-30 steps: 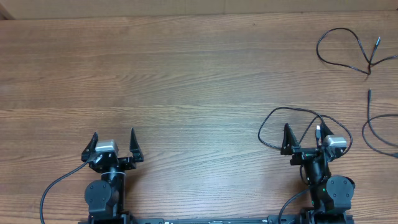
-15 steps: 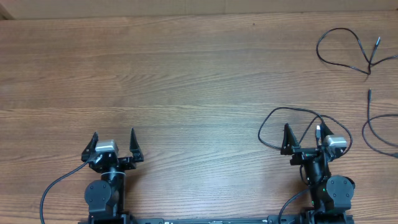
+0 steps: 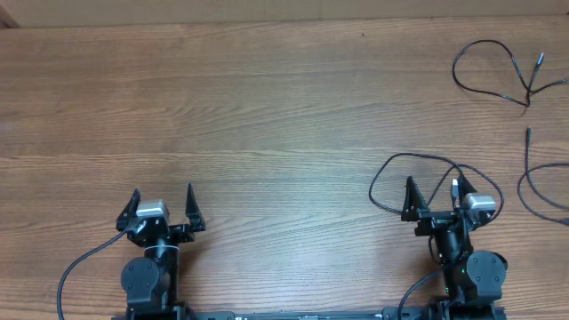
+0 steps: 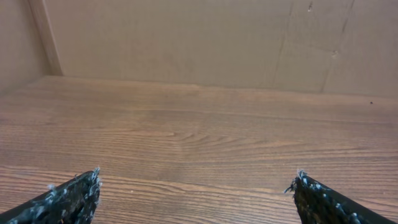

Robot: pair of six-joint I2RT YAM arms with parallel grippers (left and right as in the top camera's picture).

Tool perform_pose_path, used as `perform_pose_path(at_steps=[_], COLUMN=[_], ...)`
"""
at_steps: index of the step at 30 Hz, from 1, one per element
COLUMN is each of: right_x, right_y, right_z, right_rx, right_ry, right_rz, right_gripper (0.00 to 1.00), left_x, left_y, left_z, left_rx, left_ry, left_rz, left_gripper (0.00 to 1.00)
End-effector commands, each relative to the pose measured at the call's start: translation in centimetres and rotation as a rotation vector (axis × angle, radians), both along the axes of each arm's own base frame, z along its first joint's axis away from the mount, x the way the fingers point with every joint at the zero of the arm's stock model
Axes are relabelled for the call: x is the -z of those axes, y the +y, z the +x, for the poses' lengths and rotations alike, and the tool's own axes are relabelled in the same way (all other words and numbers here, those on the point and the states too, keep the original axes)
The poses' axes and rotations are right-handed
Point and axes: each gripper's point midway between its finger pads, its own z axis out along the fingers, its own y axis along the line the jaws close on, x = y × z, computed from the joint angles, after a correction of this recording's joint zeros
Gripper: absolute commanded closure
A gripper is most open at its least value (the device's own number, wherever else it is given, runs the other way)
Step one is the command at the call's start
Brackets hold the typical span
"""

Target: Untangle cables

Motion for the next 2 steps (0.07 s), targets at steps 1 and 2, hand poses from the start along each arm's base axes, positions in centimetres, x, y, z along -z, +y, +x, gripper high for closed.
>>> perform_pose_path(at_steps=[1, 2], right_x=[0.14, 0.14], right_y=[-0.08, -0.08], right_z=[0.01, 0.01], right_rx=[0.007, 0.007], right_ry=[-0.005, -0.005], right_rz=[0.002, 0.002], right_gripper=[0.00, 0.00], left_x=[0.07, 0.07], left_y=[-0.23, -0.23], left_z=[0.01, 0.01], left_rx=[0.016, 0.016], left_ry=[0.000, 0.000], left_rz=[0.018, 0.018], left_gripper=[0.00, 0.00])
